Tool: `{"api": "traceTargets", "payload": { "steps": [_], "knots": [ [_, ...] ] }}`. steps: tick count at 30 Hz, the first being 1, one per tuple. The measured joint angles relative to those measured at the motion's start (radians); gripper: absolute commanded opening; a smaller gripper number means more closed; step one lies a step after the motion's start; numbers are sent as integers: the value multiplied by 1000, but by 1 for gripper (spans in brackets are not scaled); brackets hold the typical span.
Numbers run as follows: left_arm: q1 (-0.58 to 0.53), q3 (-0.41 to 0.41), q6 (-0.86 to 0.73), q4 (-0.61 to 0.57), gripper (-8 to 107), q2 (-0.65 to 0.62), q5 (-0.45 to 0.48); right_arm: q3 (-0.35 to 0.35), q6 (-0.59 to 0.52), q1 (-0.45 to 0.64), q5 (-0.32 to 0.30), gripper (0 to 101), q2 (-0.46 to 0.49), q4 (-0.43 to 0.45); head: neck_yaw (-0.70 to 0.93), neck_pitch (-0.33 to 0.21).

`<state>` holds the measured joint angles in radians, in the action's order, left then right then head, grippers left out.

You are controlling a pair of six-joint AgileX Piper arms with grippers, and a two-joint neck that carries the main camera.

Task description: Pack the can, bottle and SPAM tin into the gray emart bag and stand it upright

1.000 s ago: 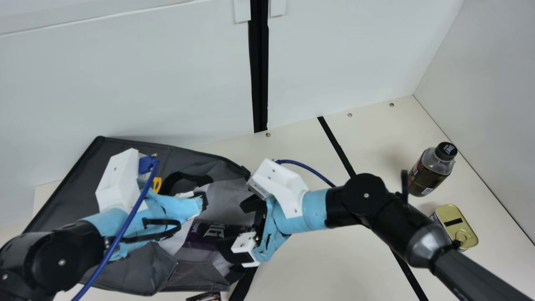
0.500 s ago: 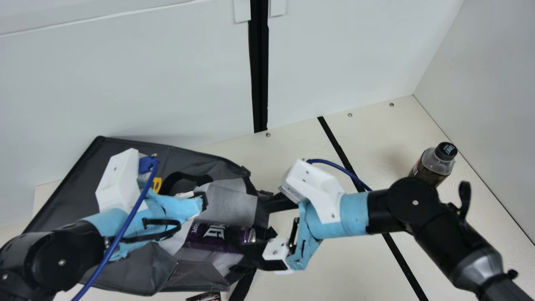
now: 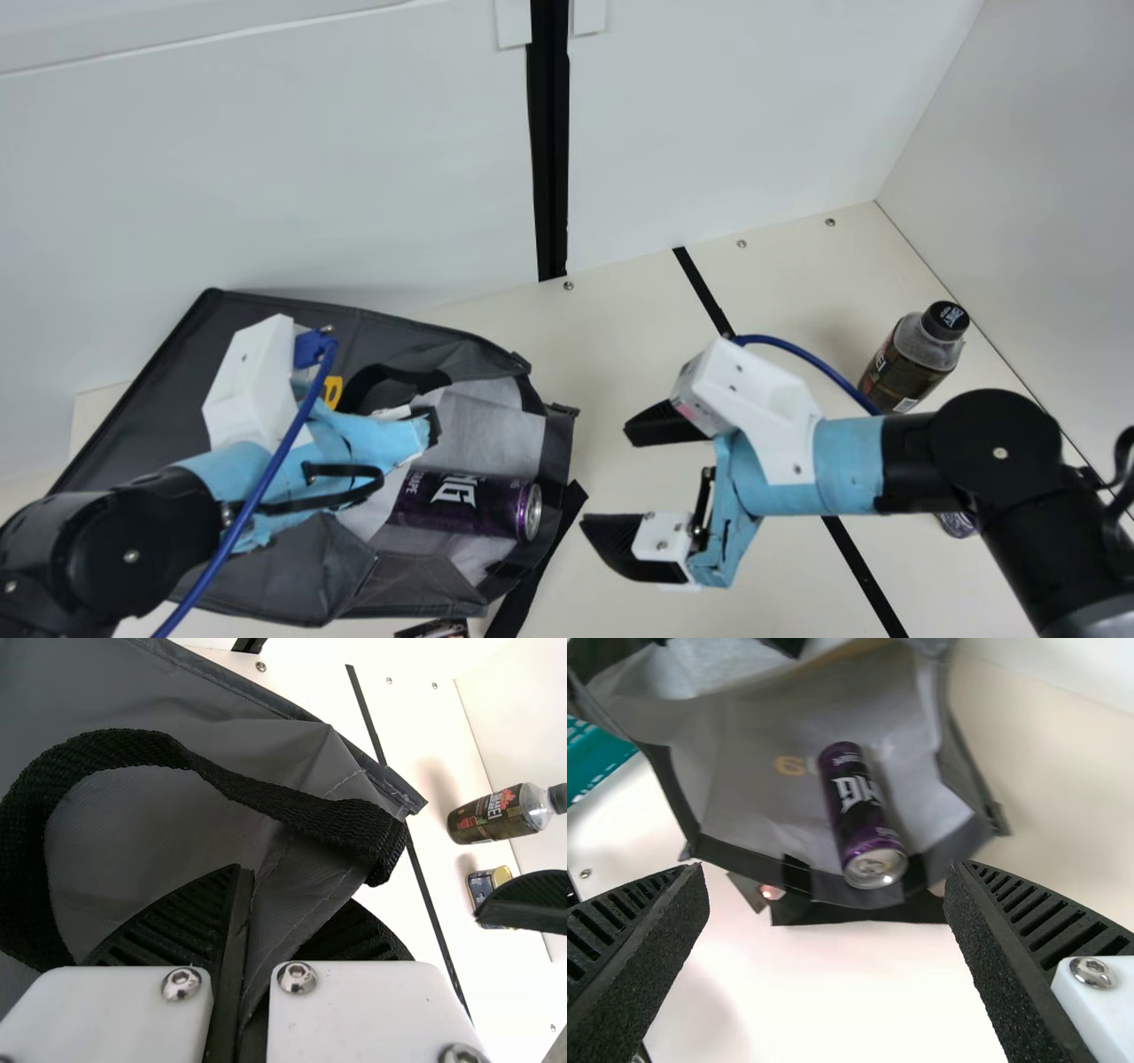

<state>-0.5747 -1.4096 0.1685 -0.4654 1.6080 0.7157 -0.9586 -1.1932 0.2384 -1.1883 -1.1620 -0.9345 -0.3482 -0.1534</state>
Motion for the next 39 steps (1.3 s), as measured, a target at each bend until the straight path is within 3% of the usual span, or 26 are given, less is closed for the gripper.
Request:
{"api": "traceTargets", "payload": {
  "steps": [9,28,39],
  "knots": [
    [0,0,0,0,-8,0,0,-18,48,110,-4,95,47,83,2,0],
    [0,0,0,0,-8,0,0,-72,335,230,155,95,113,340,2,0],
    [0,0,0,0,-8,0,0,-130,494,304,158,95,140,488,0,0]
  ]
}}
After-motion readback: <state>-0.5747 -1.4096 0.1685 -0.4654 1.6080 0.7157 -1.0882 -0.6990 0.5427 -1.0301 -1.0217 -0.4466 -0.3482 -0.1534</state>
